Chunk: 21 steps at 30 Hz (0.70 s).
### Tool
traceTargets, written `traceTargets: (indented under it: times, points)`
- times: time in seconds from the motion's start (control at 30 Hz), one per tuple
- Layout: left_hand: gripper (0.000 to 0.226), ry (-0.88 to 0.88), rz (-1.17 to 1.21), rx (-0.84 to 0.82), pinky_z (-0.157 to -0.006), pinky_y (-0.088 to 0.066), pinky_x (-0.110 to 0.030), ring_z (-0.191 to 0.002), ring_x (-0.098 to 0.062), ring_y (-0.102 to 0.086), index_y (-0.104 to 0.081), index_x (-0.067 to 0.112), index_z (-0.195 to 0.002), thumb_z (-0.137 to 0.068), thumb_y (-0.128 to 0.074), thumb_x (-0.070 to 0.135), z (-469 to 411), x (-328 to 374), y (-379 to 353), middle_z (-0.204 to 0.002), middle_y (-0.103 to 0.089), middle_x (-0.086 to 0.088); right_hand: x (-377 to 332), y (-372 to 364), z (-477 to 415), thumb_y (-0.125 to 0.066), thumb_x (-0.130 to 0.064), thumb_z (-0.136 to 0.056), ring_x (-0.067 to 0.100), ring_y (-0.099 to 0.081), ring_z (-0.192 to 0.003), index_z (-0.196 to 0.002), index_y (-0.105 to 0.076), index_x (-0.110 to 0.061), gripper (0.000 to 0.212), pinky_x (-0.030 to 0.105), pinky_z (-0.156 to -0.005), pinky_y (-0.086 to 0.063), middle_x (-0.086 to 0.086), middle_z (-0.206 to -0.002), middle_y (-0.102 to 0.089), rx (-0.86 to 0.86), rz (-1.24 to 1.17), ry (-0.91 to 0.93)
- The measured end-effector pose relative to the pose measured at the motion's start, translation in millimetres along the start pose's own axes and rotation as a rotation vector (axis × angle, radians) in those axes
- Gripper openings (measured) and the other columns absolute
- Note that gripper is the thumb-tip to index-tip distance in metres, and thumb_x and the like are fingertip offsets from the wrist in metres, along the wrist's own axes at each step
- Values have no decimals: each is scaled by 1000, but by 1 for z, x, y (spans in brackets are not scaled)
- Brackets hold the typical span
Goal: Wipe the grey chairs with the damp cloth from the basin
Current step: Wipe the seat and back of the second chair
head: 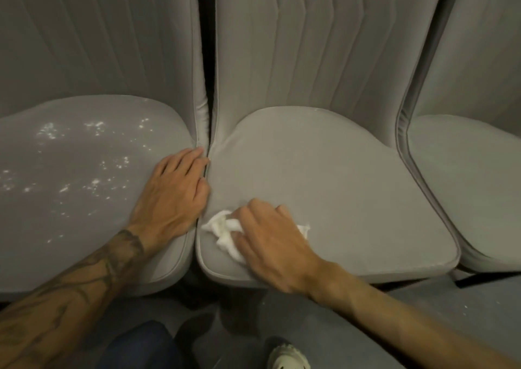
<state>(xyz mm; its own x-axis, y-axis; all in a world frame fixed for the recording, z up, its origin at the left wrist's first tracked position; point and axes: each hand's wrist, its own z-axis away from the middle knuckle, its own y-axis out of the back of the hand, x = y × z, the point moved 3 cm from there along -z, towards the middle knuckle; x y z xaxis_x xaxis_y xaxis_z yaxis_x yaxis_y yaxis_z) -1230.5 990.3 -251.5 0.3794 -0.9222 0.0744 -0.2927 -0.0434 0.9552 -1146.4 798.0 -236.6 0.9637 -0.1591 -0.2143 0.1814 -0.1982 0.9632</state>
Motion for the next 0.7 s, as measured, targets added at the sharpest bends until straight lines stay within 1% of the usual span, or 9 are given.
traceTargets:
  times: [0.07, 0.17, 0.23, 0.3, 0.4, 0.47, 0.53, 0.67, 0.7]
  points:
    - [51, -15, -13, -3, -119, -36, -49, -140, -35, -48, -55, 4, -142, -102, -32, 25, 0, -2, -1, -155, -50, -18, 3, 4, 4, -33, -41, -102, 22, -48, -94, -113, -48, -25, 25, 40, -80, -35, -3, -105, -48, -6, 32, 25]
    - [50, -19, -31, 0, -118, -37, -51, -139, -37, -49, -55, 3, -142, -102, -32, 25, 1, -4, 0, -154, -50, -20, 46, 18, 18, -33, -41, -103, 24, -50, -102, -113, -48, -24, 24, 40, -84, -32, -2, -109, -51, 50, 80, -236]
    - [49, -24, -39, 4, -117, -37, -52, -138, -37, -49, -55, 3, -141, -102, -33, 24, 2, -5, 0, -152, -51, -21, 65, 24, 34, -31, -39, -104, 26, -51, -100, -110, -47, -24, 23, 41, -82, -34, -2, -106, -51, 101, 149, -406]
    - [48, -26, -40, 10, -117, -38, -51, -137, -37, -50, -55, 4, -140, -102, -33, 24, 2, -4, -1, -152, -52, -20, 43, 19, 38, -30, -37, -102, 29, -51, -93, -106, -48, -23, 24, 44, -78, -38, 0, -102, -51, 134, 150, -384]
    - [50, -17, -14, 2, -118, -37, -51, -137, -36, -50, -55, 4, -140, -101, -33, 27, 0, -3, -2, -152, -51, -20, -13, 0, 29, -33, -37, -102, 23, -47, -89, -108, -48, -24, 21, 42, -75, -37, -1, -102, -47, 112, 38, -158]
    - [52, -14, -3, -5, -118, -37, -52, -138, -36, -49, -55, 4, -141, -101, -32, 28, -1, -3, -3, -153, -51, -20, -20, 0, 27, -33, -39, -103, 21, -45, -89, -112, -48, -25, 23, 39, -77, -35, -3, -103, -46, 83, 21, -91]
    - [52, -10, 0, -10, -118, -36, -52, -138, -37, -49, -55, 4, -140, -101, -31, 29, -1, -4, -2, -153, -51, -20, 1, 9, 33, -33, -40, -103, 21, -47, -93, -113, -49, -25, 23, 39, -79, -34, -3, -105, -48, 94, 42, -129]
    - [53, -13, -21, -17, -118, -37, -54, -138, -39, -49, -55, 2, -140, -102, -29, 28, 4, -5, 4, -152, -51, -22, 40, 21, 45, -30, -39, -103, 26, -50, -93, -107, -48, -23, 24, 42, -80, -37, -1, -103, -50, 138, 145, -418]
    - [53, -7, -14, -19, -117, -37, -54, -138, -39, -50, -55, 2, -140, -102, -30, 28, 4, -5, 6, -152, -51, -22, 31, 19, 41, -29, -39, -102, 26, -50, -91, -105, -48, -23, 25, 44, -78, -38, -1, -102, -51, 147, 149, -403]
